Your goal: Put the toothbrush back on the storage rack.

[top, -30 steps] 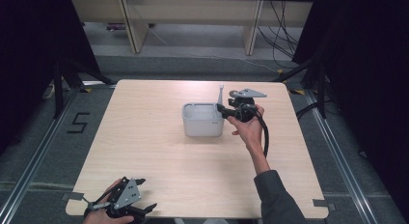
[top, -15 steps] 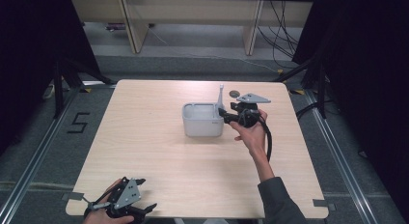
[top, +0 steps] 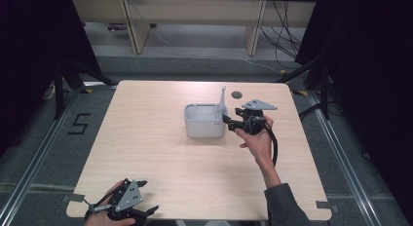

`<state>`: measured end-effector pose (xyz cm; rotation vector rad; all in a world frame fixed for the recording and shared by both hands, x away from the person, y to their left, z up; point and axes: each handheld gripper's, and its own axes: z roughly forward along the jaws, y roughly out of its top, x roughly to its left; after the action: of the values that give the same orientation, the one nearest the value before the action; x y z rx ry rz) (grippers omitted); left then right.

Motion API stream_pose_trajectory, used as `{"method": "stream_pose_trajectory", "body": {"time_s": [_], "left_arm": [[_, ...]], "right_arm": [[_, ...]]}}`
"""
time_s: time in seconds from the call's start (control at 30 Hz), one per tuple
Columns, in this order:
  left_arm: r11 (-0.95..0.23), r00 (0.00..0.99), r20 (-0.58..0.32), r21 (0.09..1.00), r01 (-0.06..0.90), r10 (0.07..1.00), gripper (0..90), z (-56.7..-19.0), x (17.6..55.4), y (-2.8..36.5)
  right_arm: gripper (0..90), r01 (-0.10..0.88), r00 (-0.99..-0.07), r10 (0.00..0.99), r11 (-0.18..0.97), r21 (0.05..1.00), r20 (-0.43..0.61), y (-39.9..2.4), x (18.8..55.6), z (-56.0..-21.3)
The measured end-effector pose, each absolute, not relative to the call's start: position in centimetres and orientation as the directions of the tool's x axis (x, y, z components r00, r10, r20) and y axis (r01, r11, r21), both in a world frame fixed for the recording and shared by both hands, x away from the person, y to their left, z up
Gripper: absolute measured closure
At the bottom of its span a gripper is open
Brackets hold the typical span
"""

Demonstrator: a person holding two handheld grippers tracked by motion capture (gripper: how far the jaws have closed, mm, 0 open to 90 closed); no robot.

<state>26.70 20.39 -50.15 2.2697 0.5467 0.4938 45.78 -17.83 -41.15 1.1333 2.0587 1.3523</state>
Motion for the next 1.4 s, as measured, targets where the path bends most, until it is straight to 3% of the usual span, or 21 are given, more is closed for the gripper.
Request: {"method": "stream_pose_trajectory", "body": {"time_s": [0.5, 0.77, 0.83, 1.23, 1.4], "left_arm": [[-0.638, 0.836, 0.188, 0.735, 0.229, 0.516, 14.8, -50.0, 26.7, 20.4], [-0.638, 0.836, 0.189, 0.735, 0.228, 0.516, 14.8, -50.0, 26.7, 20.4], [-0.64, 0.835, 0.191, 0.734, 0.227, 0.516, 14.8, -50.0, 26.7, 20.4], [-0.632, 0.837, 0.178, 0.739, 0.234, 0.518, 14.8, -50.1, 26.7, 20.4], [-0.639, 0.835, 0.187, 0.733, 0.232, 0.518, 14.8, -50.1, 26.7, 20.5]], "right_arm": [[33.3, 0.438, -0.579, 0.808, 0.191, 0.878, 0.113, -18.1, 44.3, -41.1], [31.6, 0.401, -0.592, 0.803, 0.217, 0.89, 0.072, -17.9, 44.0, -41.2], [31.3, 0.437, -0.59, 0.798, 0.191, 0.879, 0.12, -17.7, 43.7, -41.1], [29.0, 0.418, -0.61, 0.789, 0.248, 0.874, 0.068, -17.3, 43.0, -41.6], [28.6, 0.456, -0.601, 0.794, 0.241, 0.856, 0.097, -17.3, 42.7, -42.1]]}}
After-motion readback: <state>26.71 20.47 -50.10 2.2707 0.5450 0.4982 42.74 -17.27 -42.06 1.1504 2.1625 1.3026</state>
